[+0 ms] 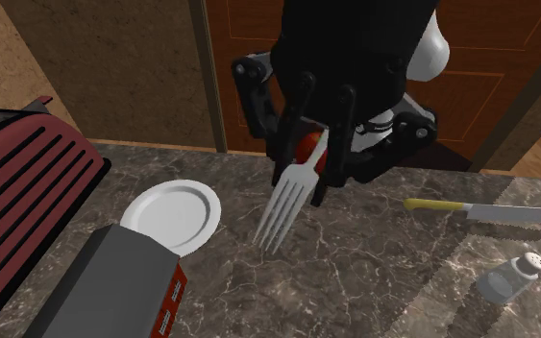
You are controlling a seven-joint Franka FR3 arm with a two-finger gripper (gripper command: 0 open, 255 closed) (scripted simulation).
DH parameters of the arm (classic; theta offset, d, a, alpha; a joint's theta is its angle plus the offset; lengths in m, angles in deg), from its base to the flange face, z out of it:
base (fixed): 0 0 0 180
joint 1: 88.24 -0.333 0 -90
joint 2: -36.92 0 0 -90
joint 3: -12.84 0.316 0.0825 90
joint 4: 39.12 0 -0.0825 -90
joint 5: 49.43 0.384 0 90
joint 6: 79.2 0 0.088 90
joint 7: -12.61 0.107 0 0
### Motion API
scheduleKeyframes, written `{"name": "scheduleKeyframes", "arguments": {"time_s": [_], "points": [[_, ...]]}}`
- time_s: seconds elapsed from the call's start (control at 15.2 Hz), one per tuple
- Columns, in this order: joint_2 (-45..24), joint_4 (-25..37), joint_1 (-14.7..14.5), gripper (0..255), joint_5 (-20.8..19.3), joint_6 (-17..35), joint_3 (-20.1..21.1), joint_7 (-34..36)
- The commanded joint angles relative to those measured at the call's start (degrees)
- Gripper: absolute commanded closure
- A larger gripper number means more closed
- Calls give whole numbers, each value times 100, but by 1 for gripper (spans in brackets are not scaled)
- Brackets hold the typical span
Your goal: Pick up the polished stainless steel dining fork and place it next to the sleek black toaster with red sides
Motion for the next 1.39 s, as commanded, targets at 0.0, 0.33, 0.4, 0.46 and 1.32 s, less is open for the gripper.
{"name": "scheduleKeyframes", "arguments": {"time_s": [0.0, 0.33, 0.4, 0.46, 1.32], "points": [[134, -180, 176, 255, 95, 93, -92, -265], [419, -529, 608, 255, 313, 255, -374, -971], [456, -574, 689, 255, 348, 279, -433, -1110], [487, -612, 767, 255, 381, 301, -493, -1250], [332, -412, 1701, 255, 655, 374, -1245, -2974]]}}
